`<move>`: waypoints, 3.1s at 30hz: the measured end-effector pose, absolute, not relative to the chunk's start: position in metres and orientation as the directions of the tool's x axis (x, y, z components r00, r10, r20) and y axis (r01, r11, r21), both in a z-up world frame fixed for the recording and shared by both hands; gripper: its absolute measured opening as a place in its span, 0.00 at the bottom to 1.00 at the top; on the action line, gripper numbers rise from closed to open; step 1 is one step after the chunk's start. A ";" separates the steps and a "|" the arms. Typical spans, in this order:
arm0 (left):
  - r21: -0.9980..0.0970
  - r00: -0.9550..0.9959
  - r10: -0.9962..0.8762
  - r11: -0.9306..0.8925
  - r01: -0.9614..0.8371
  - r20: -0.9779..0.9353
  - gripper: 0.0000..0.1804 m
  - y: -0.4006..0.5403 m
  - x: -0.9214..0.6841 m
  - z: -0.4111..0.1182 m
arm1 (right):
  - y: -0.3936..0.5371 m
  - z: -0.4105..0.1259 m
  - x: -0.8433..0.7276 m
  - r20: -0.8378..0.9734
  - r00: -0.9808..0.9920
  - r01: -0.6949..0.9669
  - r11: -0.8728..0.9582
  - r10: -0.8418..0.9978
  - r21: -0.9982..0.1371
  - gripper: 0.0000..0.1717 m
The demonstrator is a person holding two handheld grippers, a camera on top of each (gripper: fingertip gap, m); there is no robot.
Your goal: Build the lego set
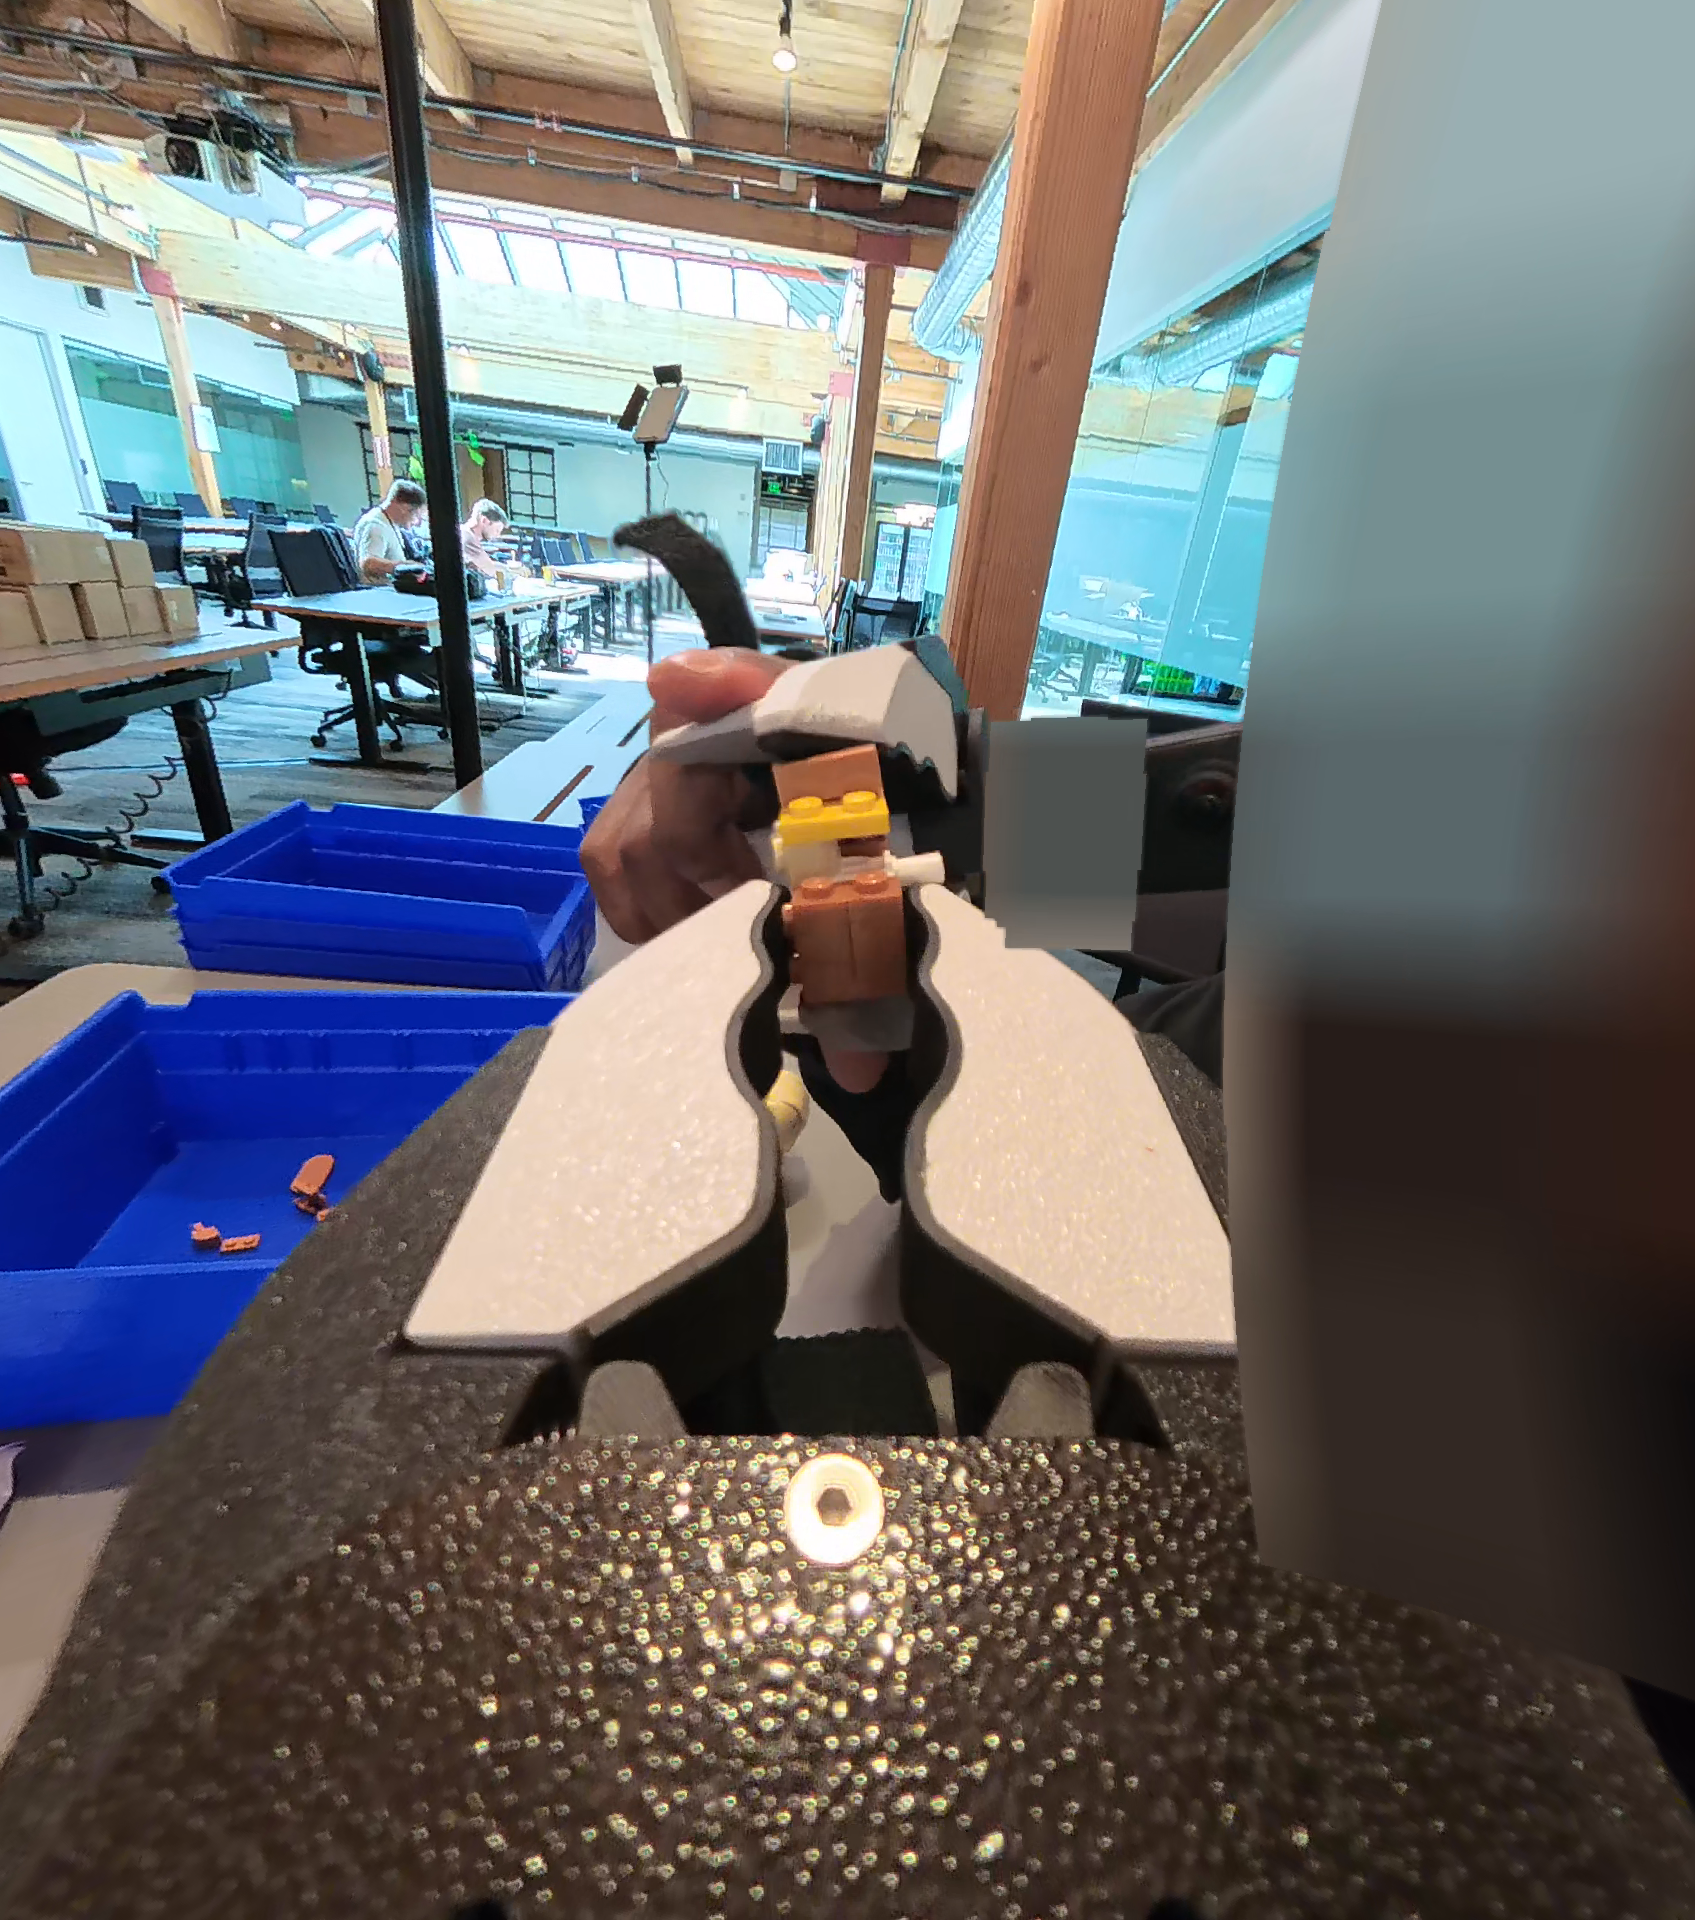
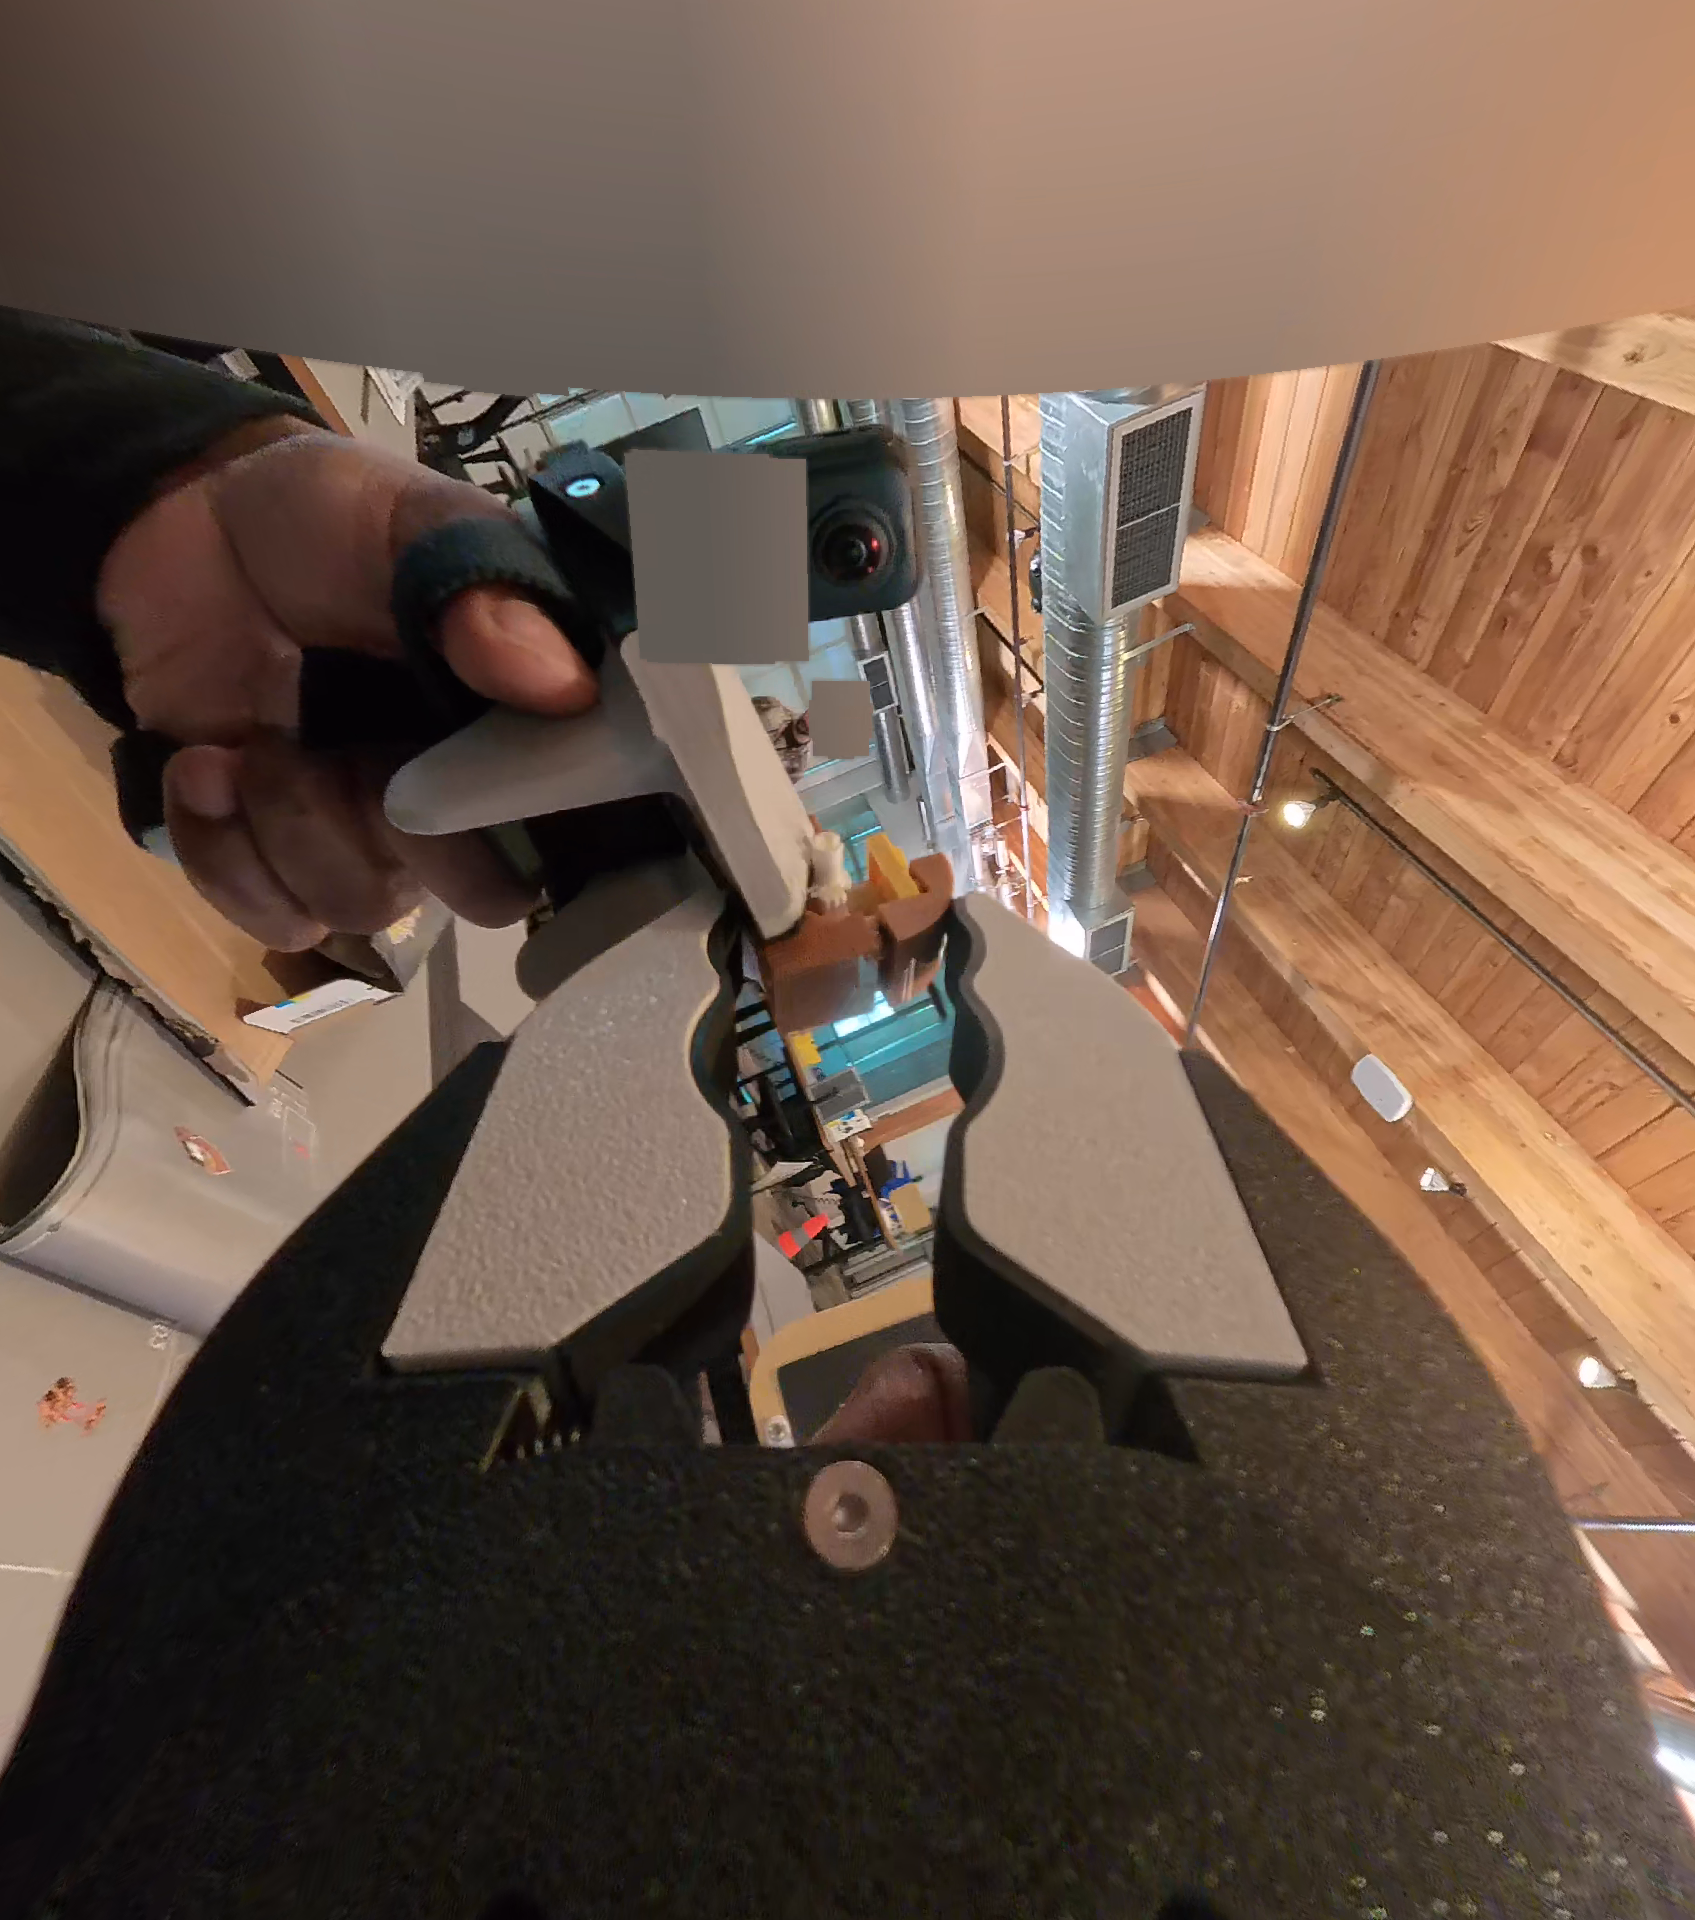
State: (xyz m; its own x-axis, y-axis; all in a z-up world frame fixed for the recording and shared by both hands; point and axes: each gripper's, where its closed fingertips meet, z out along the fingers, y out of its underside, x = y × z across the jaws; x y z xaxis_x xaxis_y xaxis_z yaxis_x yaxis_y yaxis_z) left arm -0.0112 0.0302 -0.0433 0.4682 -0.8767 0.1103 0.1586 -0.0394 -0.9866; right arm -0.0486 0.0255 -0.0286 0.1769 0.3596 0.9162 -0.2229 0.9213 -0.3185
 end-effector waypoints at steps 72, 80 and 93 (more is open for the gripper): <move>-0.983 0.530 -0.843 0.010 0.184 0.091 0.11 0.025 -0.017 -0.028 | 0.025 -0.020 -0.042 0.910 0.283 -0.253 0.939 0.303 -0.234 0.27; -0.987 0.473 -0.869 -0.096 0.129 0.146 0.11 0.024 -0.007 -0.045 | 0.019 -0.023 -0.040 0.916 0.227 -0.295 0.920 0.331 -0.259 0.28; -0.979 0.468 -0.866 -0.106 0.175 0.178 0.11 0.026 -0.009 -0.042 | 0.019 -0.026 -0.043 0.913 0.220 -0.294 0.916 0.342 -0.272 0.21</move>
State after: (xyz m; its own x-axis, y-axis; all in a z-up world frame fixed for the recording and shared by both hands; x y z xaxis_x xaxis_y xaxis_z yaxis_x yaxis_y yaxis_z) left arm -0.0091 0.0262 -0.0424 0.4676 -0.8659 0.1776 0.1753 -0.1061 -0.9788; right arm -0.0433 0.0187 -0.0255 0.2205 0.3422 0.9134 -0.2937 0.9163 -0.2724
